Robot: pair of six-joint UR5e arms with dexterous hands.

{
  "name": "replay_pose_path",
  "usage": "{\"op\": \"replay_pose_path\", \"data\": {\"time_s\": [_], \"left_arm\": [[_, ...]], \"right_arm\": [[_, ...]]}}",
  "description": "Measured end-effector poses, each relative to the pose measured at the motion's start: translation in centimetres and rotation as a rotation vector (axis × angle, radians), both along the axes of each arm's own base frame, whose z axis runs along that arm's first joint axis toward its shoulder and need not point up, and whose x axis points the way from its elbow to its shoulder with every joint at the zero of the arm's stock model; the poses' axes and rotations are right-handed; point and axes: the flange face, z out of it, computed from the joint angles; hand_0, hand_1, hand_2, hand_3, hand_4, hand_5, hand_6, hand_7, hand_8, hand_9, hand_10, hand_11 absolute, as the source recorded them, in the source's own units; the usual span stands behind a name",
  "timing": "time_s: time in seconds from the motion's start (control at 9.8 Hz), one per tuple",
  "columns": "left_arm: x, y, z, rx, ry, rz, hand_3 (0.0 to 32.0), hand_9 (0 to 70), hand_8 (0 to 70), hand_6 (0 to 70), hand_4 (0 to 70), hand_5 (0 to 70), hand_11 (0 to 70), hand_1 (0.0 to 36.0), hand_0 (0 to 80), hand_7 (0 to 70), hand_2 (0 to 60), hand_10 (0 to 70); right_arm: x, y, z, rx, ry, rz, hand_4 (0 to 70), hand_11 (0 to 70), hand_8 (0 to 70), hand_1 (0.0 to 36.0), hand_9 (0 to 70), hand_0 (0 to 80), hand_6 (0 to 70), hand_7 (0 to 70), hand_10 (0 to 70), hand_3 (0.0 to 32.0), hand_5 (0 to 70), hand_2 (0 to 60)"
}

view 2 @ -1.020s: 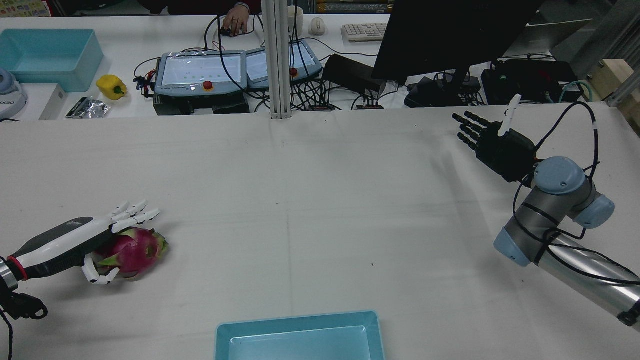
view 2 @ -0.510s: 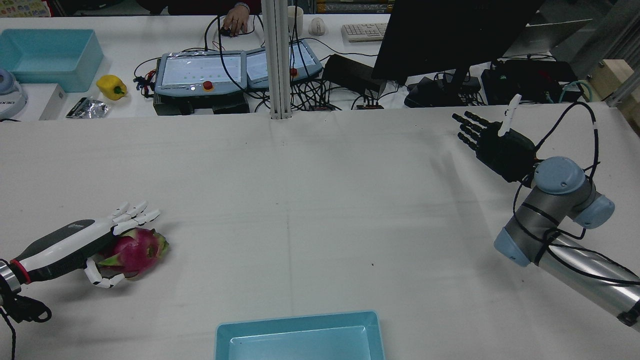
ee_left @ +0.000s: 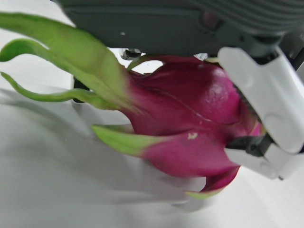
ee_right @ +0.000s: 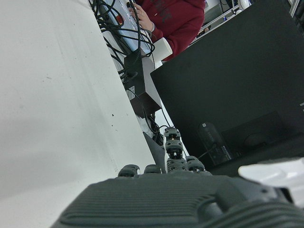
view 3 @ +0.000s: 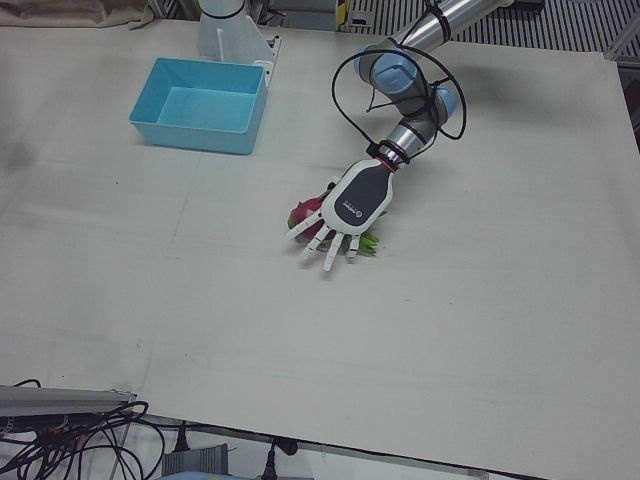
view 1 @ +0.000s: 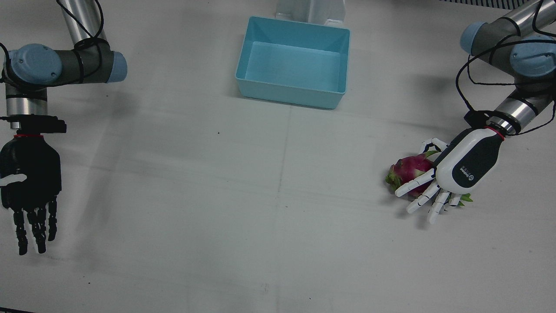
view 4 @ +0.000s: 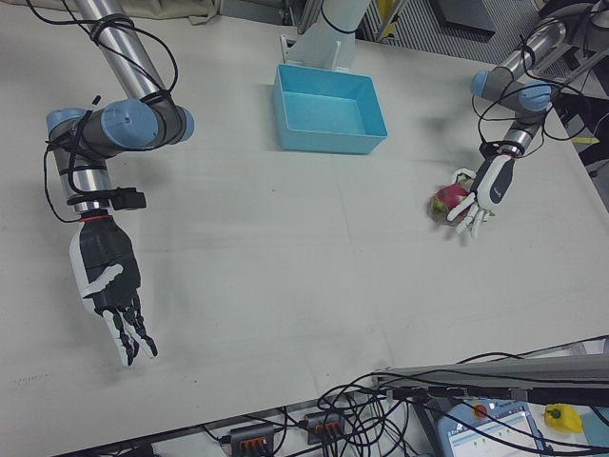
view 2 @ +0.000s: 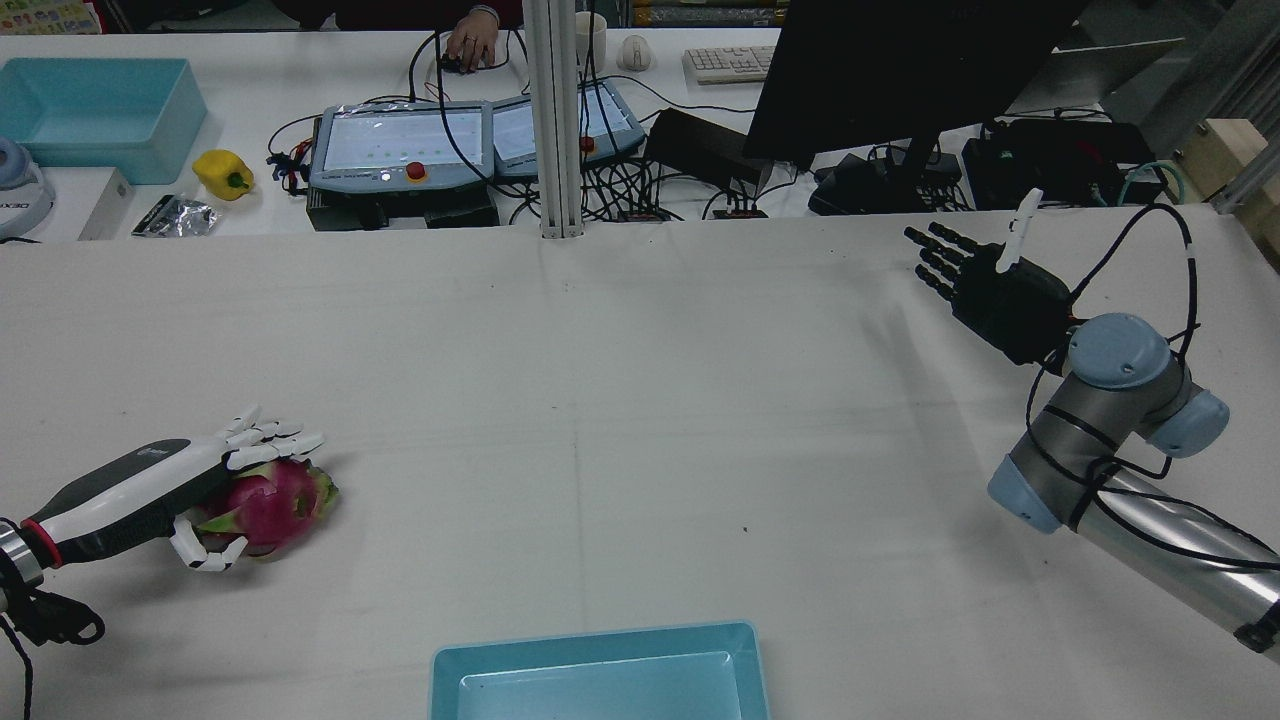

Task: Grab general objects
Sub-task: 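Lift the dragon fruit off the table with the left hand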

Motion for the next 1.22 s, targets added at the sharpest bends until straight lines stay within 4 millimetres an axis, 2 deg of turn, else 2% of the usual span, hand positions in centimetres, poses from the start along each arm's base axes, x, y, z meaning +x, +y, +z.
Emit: {"op": "replay_pose_path", "data": {"time_s": [0.1,0.2,0.31,0.41,0.51,0.61,0.71,0.82,1.02,1.12,1.22], "left_arm": [[0.1,0.0,-0.1,0.001,0.0,-0.005,0.0,70.0,70.0,70.0,70.0,70.0,70.0,12.9,34.1,70.0,60.0,70.0],[0.2,0.1,-0.1,0.001,-0.002,-0.007,0.0,70.0,70.0,70.0,70.0,70.0,70.0,12.4,19.1,70.0,60.0,70.0],[0.2,0.1,-0.2,0.001,-0.004,-0.007,0.0,70.0,70.0,70.0,70.0,70.0,70.0,9.8,16.9,70.0,60.0,70.0],[0.3,0.1,-0.3,0.001,-0.004,-0.007,0.0,70.0,70.0,70.0,70.0,70.0,70.0,8.9,19.6,70.0,60.0,70.0],[0.3,0.0,-0.4,0.002,-0.002,-0.009,0.0,70.0,70.0,70.0,70.0,70.0,70.0,8.1,16.4,70.0,60.0,70.0],[0.3,0.0,-0.5,0.003,0.0,-0.014,0.0,70.0,70.0,70.0,70.0,70.0,70.0,7.9,11.1,70.0,60.0,70.0],[0.3,0.0,-0.6,0.003,0.003,-0.018,0.0,70.0,70.0,70.0,70.0,70.0,70.0,7.0,1.0,70.0,60.0,70.0],[0.2,-0.1,-0.9,0.005,0.008,-0.023,0.0,70.0,70.0,70.0,70.0,70.0,70.0,6.2,0.0,70.0,60.0,70.0],[-0.1,-0.1,-1.5,0.013,0.025,-0.029,0.0,70.0,70.0,70.0,70.0,70.0,70.0,1.2,0.0,70.0,60.0,70.0],[-0.2,0.0,-1.9,0.021,0.039,-0.029,0.0,70.0,70.0,70.0,70.0,70.0,70.0,0.1,2.3,70.0,60.0,70.0],[-0.3,0.0,-2.2,0.026,0.055,-0.026,0.0,70.0,70.0,70.0,70.0,70.0,70.0,0.2,0.0,70.0,60.0,70.0]], "right_arm": [[0.0,0.0,0.0,0.0,0.0,0.0,0.0,0.0,0.0,0.0,0.0,0.0,0.0,0.0,0.0,0.0,0.0,0.0],[0.0,0.0,0.0,0.0,0.0,0.0,0.0,0.0,0.0,0.0,0.0,0.0,0.0,0.0,0.0,0.0,0.0,0.0],[0.0,0.0,0.0,0.0,0.0,0.0,0.0,0.0,0.0,0.0,0.0,0.0,0.0,0.0,0.0,0.0,0.0,0.0],[0.0,0.0,0.0,0.0,0.0,0.0,0.0,0.0,0.0,0.0,0.0,0.0,0.0,0.0,0.0,0.0,0.0,0.0],[0.0,0.0,0.0,0.0,0.0,0.0,0.0,0.0,0.0,0.0,0.0,0.0,0.0,0.0,0.0,0.0,0.0,0.0],[0.0,0.0,0.0,0.0,0.0,0.0,0.0,0.0,0.0,0.0,0.0,0.0,0.0,0.0,0.0,0.0,0.0,0.0],[0.0,0.0,0.0,0.0,0.0,0.0,0.0,0.0,0.0,0.0,0.0,0.0,0.0,0.0,0.0,0.0,0.0,0.0],[0.0,0.0,0.0,0.0,0.0,0.0,0.0,0.0,0.0,0.0,0.0,0.0,0.0,0.0,0.0,0.0,0.0,0.0],[0.0,0.0,0.0,0.0,0.0,0.0,0.0,0.0,0.0,0.0,0.0,0.0,0.0,0.0,0.0,0.0,0.0,0.0],[0.0,0.0,0.0,0.0,0.0,0.0,0.0,0.0,0.0,0.0,0.0,0.0,0.0,0.0,0.0,0.0,0.0,0.0],[0.0,0.0,0.0,0.0,0.0,0.0,0.0,0.0,0.0,0.0,0.0,0.0,0.0,0.0,0.0,0.0,0.0,0.0]]}}
